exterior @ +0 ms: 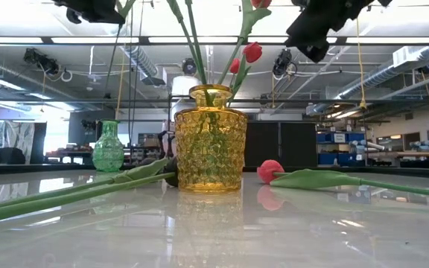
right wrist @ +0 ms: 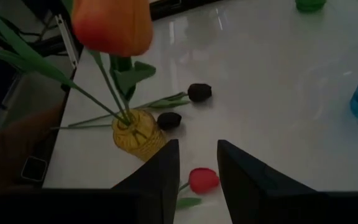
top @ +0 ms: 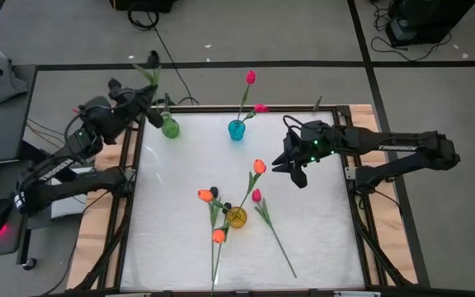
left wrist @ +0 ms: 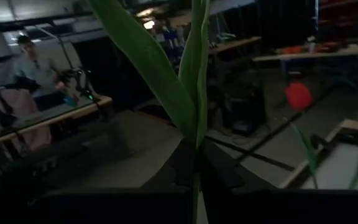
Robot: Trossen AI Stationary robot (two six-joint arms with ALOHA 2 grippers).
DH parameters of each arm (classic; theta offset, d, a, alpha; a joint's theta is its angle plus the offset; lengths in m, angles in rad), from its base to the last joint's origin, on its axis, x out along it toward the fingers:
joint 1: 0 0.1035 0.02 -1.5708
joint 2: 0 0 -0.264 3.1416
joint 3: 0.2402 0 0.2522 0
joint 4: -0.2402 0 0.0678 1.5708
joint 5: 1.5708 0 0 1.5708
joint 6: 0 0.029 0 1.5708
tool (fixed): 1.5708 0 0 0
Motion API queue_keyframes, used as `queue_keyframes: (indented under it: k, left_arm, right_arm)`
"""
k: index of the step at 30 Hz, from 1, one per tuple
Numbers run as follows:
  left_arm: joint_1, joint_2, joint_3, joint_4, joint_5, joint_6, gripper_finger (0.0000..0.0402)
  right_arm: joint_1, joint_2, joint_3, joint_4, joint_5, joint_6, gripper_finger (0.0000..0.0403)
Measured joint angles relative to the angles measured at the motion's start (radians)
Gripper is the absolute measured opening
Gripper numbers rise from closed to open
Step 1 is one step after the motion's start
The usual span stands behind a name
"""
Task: Sort flowers into vase by color
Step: Put the right black flower into the green vase
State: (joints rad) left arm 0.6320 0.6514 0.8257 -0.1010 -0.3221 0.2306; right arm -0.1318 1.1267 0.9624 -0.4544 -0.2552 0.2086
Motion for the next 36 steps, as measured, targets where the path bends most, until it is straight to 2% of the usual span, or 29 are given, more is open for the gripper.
queue_keyframes:
  k: [6,21,30,36]
  left_arm:
    - [0.047,0.001,0.0,0.059,0.001,-0.016,0.0016]
    - [0.119,0.077,-0.001,0.012,0.001,-0.173,0.0016]
    - [0.14,0.053,-0.158,0.215,-0.007,-0.189,0.0016]
    - [0.145,0.054,-0.199,0.229,-0.007,-0.197,0.0016]
  right_arm:
    - [0.001,0.0,-0.048,0.056,0.0,0.025,0.0117]
    - [0.001,0.0,-0.073,0.147,-0.008,0.005,0.0117]
    - [0.001,0.0,-0.073,0.147,-0.027,-0.007,0.0117]
    - [0.001,0.0,-0.073,0.147,-0.034,-0.012,0.0117]
